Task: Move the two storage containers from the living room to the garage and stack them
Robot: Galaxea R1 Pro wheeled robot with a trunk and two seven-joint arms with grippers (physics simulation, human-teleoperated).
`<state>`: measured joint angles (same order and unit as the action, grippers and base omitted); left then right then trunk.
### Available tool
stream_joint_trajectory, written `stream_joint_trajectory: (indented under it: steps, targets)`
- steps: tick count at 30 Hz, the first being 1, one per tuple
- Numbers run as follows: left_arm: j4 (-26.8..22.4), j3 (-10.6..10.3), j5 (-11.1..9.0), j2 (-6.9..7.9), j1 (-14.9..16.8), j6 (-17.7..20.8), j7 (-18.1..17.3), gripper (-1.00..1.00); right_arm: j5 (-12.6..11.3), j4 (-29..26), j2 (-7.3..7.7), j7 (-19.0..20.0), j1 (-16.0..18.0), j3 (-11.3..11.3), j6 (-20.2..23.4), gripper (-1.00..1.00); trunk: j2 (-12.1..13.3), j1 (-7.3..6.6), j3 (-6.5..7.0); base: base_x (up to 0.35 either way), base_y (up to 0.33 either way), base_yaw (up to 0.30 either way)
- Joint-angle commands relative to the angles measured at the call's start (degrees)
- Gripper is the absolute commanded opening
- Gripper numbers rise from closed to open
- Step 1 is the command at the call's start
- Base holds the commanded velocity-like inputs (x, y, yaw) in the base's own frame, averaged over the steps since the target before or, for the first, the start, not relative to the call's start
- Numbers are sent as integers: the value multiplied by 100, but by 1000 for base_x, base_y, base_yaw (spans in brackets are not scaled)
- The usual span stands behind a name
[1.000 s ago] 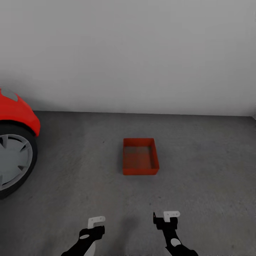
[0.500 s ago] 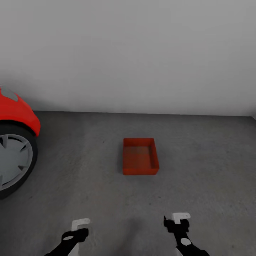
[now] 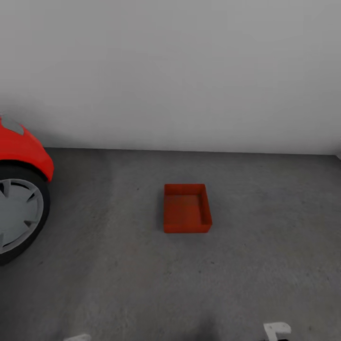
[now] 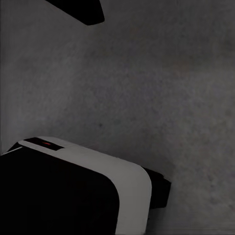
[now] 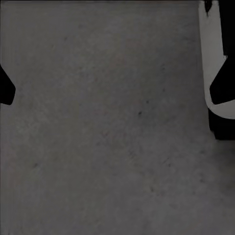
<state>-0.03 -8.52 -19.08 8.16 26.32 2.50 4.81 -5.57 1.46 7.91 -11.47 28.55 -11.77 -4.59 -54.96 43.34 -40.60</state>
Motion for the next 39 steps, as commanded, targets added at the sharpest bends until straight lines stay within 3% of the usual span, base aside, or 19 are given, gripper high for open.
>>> stream_joint_trajectory:
  steps: [1,4,6,7,13,19,25,26,27,30,39]
  targets:
    - [2,-48,-49,-14,-11,17,7,100,-57,24,-1,6,-41,-49,-30,100,-3,0,-3,0,0,0]
    - [10,-45,-63,-132,-278,-27,10,100,-56,44,-23,146,-735,-45,-69,100,-3,0,-3,0,0,0]
    - [11,-45,-61,-167,-355,-31,24,100,-53,46,-89,229,-982,-45,-82,100,-3,0,-3,0,0,0]
    - [10,-48,-57,-196,-460,7,31,100,-50,49,-225,364,-1263,-45,-123,100,-3,0,-3,0,0,0]
    - [-10,-47,-17,-221,-502,-101,12,100,-55,54,-479,413,-1377,-45,-364,100,-3,0,-3,0,0,0]
    - [-12,-51,8,-241,-505,-115,11,100,-55,56,-604,421,-1564,-45,-419,100,-3,0,-3,0,0,0]
    - [-9,-49,2,-249,-505,-118,11,100,-79,56,-637,417,-1624,-45,-429,100,-3,0,13,0,0,-44]
    - [-11,-51,11,-247,-505,-118,11,100,-126,56,-639,417,-1629,-45,-429,100,-3,0,19,0,0,-140]
    - [-12,-51,3,-245,-505,-118,11,100,-414,56,-641,423,-1646,-45,-429,100,-3,0,27,0,0,-55]
    - [-12,-52,6,-246,-505,-118,11,100,-541,56,-641,426,-1650,-45,-429,100,-3,0,45,0,0,-21]
    - [-12,-51,2,-244,-505,-118,11,100,-558,56,-641,426,-1661,-45,-424,100,-3,0,86,0,0,-1]
